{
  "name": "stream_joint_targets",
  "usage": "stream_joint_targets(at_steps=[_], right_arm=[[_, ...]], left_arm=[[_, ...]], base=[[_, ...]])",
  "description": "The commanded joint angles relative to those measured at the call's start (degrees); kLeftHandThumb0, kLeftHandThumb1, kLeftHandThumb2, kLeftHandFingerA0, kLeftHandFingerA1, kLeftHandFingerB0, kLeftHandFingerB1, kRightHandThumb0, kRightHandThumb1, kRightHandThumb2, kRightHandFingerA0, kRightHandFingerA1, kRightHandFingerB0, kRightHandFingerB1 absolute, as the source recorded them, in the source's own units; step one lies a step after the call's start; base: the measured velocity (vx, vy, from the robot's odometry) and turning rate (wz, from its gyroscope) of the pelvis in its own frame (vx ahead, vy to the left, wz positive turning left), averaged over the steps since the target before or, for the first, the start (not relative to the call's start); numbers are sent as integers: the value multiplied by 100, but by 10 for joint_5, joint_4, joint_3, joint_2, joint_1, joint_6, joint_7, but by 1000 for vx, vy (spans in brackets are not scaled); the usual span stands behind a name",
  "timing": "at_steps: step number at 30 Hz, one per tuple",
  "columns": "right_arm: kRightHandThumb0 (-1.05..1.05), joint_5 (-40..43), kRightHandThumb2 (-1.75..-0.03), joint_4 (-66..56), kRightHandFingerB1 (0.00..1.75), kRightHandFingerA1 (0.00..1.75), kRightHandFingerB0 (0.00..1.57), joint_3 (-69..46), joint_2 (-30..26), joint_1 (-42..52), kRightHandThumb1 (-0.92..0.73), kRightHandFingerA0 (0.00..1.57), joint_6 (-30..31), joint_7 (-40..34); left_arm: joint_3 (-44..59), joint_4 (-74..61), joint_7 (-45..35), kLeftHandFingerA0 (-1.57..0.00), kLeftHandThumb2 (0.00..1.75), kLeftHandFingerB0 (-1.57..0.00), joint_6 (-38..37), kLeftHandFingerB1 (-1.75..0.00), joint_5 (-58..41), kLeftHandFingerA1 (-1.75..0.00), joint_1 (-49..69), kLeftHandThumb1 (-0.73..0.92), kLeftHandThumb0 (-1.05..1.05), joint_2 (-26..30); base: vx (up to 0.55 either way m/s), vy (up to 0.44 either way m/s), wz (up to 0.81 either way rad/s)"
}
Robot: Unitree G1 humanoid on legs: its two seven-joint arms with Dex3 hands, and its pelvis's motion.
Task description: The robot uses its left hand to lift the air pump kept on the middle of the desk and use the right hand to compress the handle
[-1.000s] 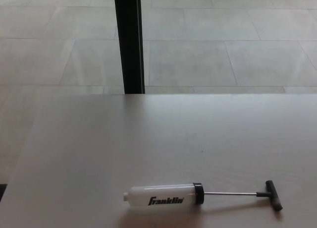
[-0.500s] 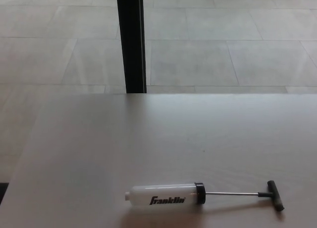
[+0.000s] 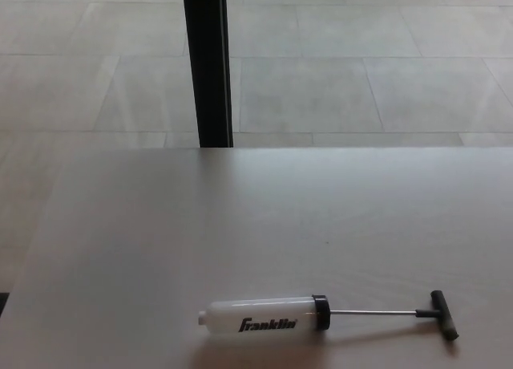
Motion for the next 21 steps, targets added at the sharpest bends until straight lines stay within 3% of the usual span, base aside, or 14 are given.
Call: stream_joint_targets(at_steps=[1, 3, 8, 10, 21], right_arm=[[-83, 11, -75, -169, 30, 48, 14, 97, 8, -32, -92, 15, 31, 22], [-80, -17, -83, -193, 34, 45, 15, 138, 7, -19, -92, 14, 37, 33], [-88, -65, -77, -223, 37, 46, 24, 208, 4, 3, -92, 16, 35, 34], [-81, -83, -78, -215, 38, 45, 25, 238, 12, 6, -92, 17, 24, 34], [-82, -68, -75, -224, 36, 43, 30, 302, 42, -4, -92, 22, 50, 12]], left_arm=[[-194, -185, -65, -22, 63, -19, 11, -31, 138, -40, -19, 73, -91, 43], [-241, -192, -73, -22, 63, -19, 10, -32, 165, -39, -32, 73, -90, 43], [-306, -184, -73, -26, 63, -24, 20, -30, 176, -38, -47, 73, -92, 25], [-342, -177, -73, -26, 64, -24, 11, -31, 188, -40, -53, 76, -94, 12], [-427, -161, -66, -26, 65, -24, -9, -33, 189, -45, -68, 81, -88, -38]], base=[[0, 0, 0], [0, 0, 0], [0, 0, 0], [0, 0, 0], [0, 0, 0]])
